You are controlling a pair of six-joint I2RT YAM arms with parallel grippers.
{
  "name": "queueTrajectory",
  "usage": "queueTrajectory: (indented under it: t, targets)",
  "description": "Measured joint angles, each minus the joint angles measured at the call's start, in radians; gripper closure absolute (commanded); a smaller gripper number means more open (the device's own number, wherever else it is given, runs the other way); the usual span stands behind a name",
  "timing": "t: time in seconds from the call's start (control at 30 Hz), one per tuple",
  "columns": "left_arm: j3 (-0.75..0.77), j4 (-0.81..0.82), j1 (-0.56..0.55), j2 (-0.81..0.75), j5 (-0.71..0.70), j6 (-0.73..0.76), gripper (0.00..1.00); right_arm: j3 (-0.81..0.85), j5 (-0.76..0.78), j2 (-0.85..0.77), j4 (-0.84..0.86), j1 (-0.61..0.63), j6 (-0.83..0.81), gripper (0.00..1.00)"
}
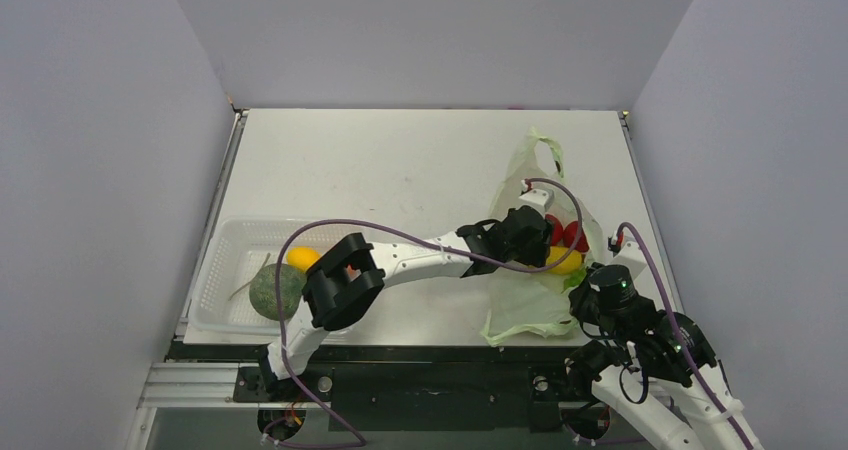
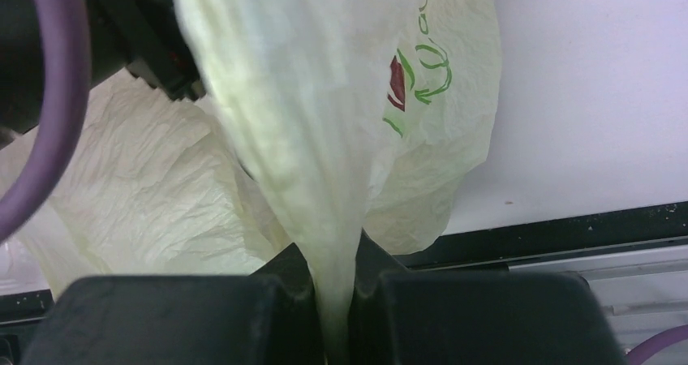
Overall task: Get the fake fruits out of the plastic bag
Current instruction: Take out the fake fruit from the plastic bag.
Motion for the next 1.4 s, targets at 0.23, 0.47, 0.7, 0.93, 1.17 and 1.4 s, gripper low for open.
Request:
queueTrajectory:
  t: [0.23, 0.47, 0.7, 0.93, 1.17, 1.4]
  targets:
    - [0.035, 0.096, 0.036, 0.061, -0.052, 0.013, 0.30, 0.000, 0.000, 0.009, 0.005, 0.000, -0.001, 1.00]
    - [0.052, 0.233, 0.036, 0.103, -0.100, 0.013, 0.23, 0.000, -0.024, 0.023, 0.015, 0.000, -0.002, 1.00]
    - [0.134, 0.286, 0.016, 0.201, -0.231, 0.012, 0.18, -0.001, -0.050, 0.021, 0.027, 0.000, -0.004, 1.00]
    - [0.286, 0.274, 0.006, 0.343, -0.336, 0.012, 0.24, -0.001, -0.060, 0.014, 0.038, 0.000, -0.003, 1.00]
    - [0.340, 0.294, 0.015, 0.401, -0.337, 0.047, 0.51, -0.001, -0.060, 0.009, 0.042, 0.000, -0.003, 1.00]
    - [0.334, 0.290, 0.023, 0.391, -0.256, 0.110, 0.84, -0.001, -0.058, 0.003, 0.042, 0.000, -0.002, 1.00]
